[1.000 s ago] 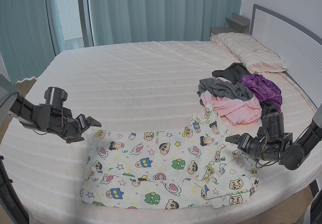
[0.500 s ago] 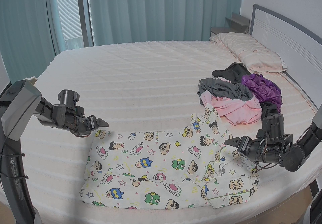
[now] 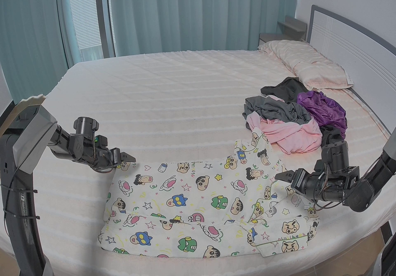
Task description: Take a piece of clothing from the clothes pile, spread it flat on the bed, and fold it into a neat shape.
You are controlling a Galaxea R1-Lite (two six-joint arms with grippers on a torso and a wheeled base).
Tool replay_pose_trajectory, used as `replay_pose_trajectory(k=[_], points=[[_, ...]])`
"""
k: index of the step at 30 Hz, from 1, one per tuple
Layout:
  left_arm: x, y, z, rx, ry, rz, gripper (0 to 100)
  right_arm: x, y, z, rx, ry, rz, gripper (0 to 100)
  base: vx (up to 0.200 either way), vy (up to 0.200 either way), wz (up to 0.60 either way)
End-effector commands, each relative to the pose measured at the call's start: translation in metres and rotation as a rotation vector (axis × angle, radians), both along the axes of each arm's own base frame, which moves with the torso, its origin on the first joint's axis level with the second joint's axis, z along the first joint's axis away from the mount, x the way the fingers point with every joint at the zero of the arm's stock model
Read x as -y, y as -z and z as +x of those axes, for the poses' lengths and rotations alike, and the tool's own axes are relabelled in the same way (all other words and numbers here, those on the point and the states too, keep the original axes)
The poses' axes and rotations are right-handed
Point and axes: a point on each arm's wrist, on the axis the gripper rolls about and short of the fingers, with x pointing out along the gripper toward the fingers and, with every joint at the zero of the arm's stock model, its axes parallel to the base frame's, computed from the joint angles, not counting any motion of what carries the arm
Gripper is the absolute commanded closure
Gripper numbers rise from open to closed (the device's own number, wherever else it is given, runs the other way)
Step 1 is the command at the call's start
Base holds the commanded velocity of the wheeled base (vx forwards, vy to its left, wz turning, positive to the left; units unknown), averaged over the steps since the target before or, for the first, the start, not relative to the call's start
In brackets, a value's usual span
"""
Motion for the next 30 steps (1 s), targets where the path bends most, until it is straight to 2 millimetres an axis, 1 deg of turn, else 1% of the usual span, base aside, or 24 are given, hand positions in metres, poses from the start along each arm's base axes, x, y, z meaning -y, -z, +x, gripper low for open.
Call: replay_pose_trajectory(k=[1, 4, 6, 8, 9, 10, 12, 13, 14, 15, 16, 18, 21, 22, 23, 24, 26, 29, 30], points=[[-0.002, 0.007, 0.004, -0.006, 0.003, -0.002, 100, -0.001, 0.002, 0.002, -0.005, -0.001, -0.001, 0, 0.000, 0.000, 0.00], [-0.002, 0.007, 0.004, -0.009, 0.003, -0.005, 100, 0.001, 0.000, 0.005, 0.004, -0.008, 0.016, 0, 0.000, 0.000, 0.00], [-0.005, 0.005, 0.002, -0.010, -0.005, -0.006, 100, 0.002, -0.004, 0.013, 0.018, -0.035, 0.052, 0, 0.000, 0.000, 0.00], [-0.006, 0.001, 0.002, -0.004, -0.011, -0.009, 100, 0.005, -0.007, 0.026, 0.034, -0.050, 0.079, 0, 0.000, 0.000, 0.00], [-0.006, 0.001, 0.002, -0.004, -0.011, -0.009, 100, 0.005, -0.007, 0.026, 0.034, -0.050, 0.079, 0, 0.000, 0.000, 0.00], [-0.008, -0.005, -0.001, -0.002, -0.020, -0.012, 100, 0.012, -0.010, 0.046, 0.060, -0.059, 0.099, 0, 0.000, 0.000, 0.00], [-0.008, -0.008, -0.002, 0.000, -0.022, -0.014, 100, 0.016, -0.010, 0.063, 0.059, -0.079, 0.096, 0, 0.000, 0.000, 0.00], [-0.008, -0.009, -0.002, 0.003, -0.022, -0.014, 100, 0.016, -0.010, 0.066, 0.059, -0.083, 0.094, 0, 0.000, 0.000, 0.00], [-0.008, -0.013, -0.003, 0.007, -0.023, -0.014, 100, 0.018, -0.009, 0.082, 0.053, -0.101, 0.072, 0, 0.000, 0.000, 0.00], [-0.008, -0.015, -0.004, 0.011, -0.024, -0.015, 100, 0.018, -0.007, 0.092, 0.044, -0.110, 0.056, 0, 0.000, 0.000, 0.00], [-0.008, -0.016, -0.005, 0.009, -0.025, -0.016, 100, 0.017, -0.006, 0.096, 0.040, -0.113, 0.049, 0, 0.000, 0.000, 0.00], [-0.008, -0.025, -0.008, 0.012, -0.042, -0.028, 100, 0.017, -0.004, 0.119, 0.027, -0.127, 0.017, 0, 0.000, 0.000, 0.00], [-0.007, -0.035, -0.013, 0.015, -0.059, -0.043, 100, 0.015, 0.003, 0.139, 0.020, -0.154, -0.025, 0, 0.000, 0.000, 0.00], [-0.007, -0.035, -0.013, 0.015, -0.059, -0.043, 100, 0.015, 0.003, 0.140, 0.020, -0.156, -0.027, 0, 0.000, 0.000, 0.00], [-0.007, -0.041, -0.016, 0.026, -0.060, -0.043, 100, 0.016, 0.009, 0.149, 0.029, -0.178, -0.061, 0, 0.000, 0.000, 0.00], [-0.007, -0.042, -0.016, 0.027, -0.059, -0.043, 100, 0.016, 0.011, 0.150, 0.028, -0.183, -0.066, 0, 0.000, 0.000, 0.00], [-0.007, -0.047, -0.021, 0.025, -0.062, -0.043, 100, 0.022, 0.020, 0.160, 0.045, -0.217, -0.125, 0, 0.000, 0.000, 0.00], [-0.007, -0.055, -0.027, 0.023, -0.063, -0.041, 100, 0.028, 0.031, 0.167, 0.049, -0.263, -0.192, 0, 0.000, 0.000, 0.00], [-0.007, -0.055, -0.027, 0.023, -0.063, -0.041, 100, 0.028, 0.031, 0.167, 0.049, -0.263, -0.192, 0, 0.000, 0.000, 0.00]])
